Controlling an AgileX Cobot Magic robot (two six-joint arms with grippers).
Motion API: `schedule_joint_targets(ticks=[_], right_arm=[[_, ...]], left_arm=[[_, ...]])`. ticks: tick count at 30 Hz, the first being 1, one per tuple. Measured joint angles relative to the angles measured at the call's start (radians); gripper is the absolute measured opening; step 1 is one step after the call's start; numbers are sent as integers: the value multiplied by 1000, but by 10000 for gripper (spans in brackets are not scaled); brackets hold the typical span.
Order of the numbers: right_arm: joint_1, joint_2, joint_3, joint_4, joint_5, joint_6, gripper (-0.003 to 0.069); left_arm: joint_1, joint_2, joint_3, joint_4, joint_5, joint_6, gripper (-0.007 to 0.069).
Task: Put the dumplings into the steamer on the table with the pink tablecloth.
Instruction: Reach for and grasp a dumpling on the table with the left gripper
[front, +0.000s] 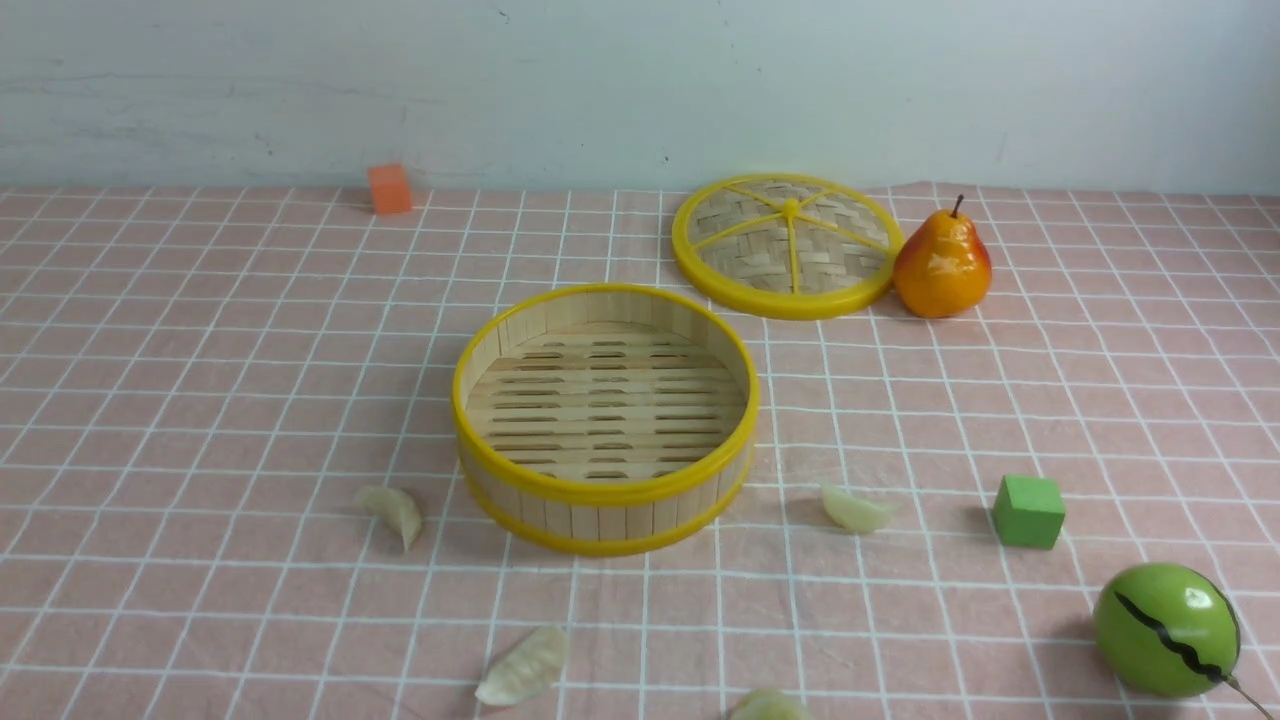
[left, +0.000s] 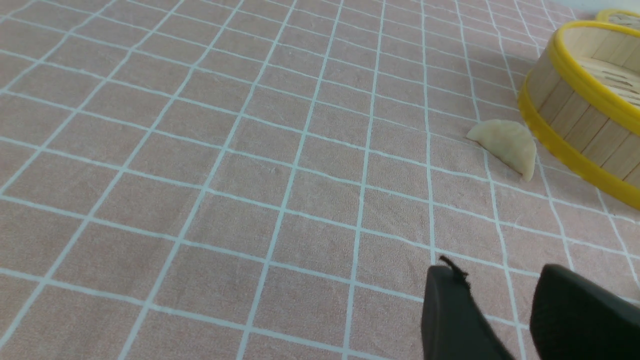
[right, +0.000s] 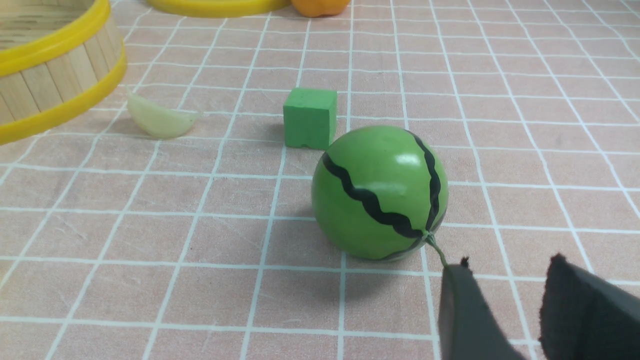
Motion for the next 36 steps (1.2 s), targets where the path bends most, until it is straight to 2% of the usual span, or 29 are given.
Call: schedule_joint_targets(ticks=[15,20,22,36], right_arm=[[0,0,0,-13,1,0,240],[0,0,0,-125,4,0,240],[0,0,0,-130,5,0,240],[0,0,-1,43,5,3,240]], left_arm=[[0,0,0,0,0,0,238],[0,0,0,0,0,0,238],[0,0,0,0,0,0,238],[0,0,0,1,0,0,238]])
